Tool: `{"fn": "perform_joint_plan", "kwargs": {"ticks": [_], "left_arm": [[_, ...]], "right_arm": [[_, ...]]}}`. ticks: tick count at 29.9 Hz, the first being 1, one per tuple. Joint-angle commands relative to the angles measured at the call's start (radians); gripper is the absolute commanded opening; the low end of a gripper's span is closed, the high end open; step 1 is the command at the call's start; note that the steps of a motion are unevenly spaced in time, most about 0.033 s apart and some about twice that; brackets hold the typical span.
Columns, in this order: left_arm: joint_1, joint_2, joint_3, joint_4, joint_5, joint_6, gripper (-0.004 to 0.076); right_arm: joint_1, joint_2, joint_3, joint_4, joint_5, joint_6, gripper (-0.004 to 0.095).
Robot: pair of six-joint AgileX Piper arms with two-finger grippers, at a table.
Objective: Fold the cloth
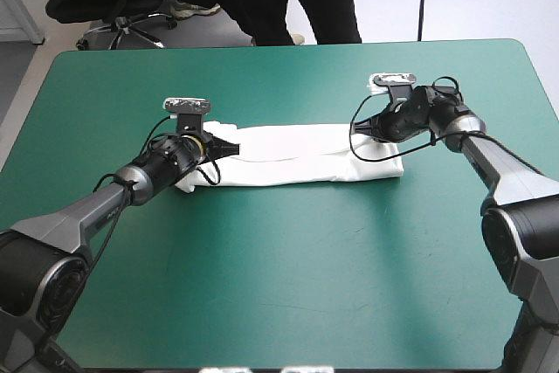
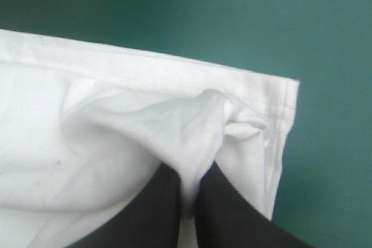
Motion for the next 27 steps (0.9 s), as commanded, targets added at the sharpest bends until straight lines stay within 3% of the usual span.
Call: {"fn": "perform_joint_plan", "kwargs": {"ticks": [1,4,8,11,19,21,23,27], "left_arm": [[-0.002,-0.033,-0.047,0.003,-0.032,-0.010,0.0064],[-0.002,-0.053,-0.059,0.003,-0.009,-0.001,0.0186],[-0.002,-0.122,-0.066,0.003,0.073,0.001,0.0337],[-0.002,-0.193,-0.066,0.001,0.194,0.018,0.0382],[-0.002,-0.391,-0.066,-0.137,0.447,0.138,0.0379],[-0.002,-0.429,-0.066,-0.199,0.461,0.182,0.0363],[-0.002,-0.462,-0.066,-0.287,0.449,0.278,0.0291],[-0.002,-0.504,-0.079,-0.522,0.415,0.543,-0.0008]], "right_arm": [[-0.008,-0.043,-0.033,0.049,-0.003,-0.083,0.0209],[-0.008,-0.050,-0.049,0.054,0.070,-0.084,0.0436],[-0.008,-0.087,-0.077,0.046,0.198,-0.084,0.0630],[-0.008,-0.147,-0.077,0.008,0.250,-0.084,0.0639],[-0.008,-0.350,-0.077,-0.226,0.281,0.016,0.0639],[-0.010,-0.377,-0.077,-0.298,0.296,0.060,0.0639],[-0.023,-0.392,-0.077,-0.330,0.315,0.087,0.0639],[-0.117,-0.399,-0.077,-0.173,0.327,0.058,0.0635]]}}
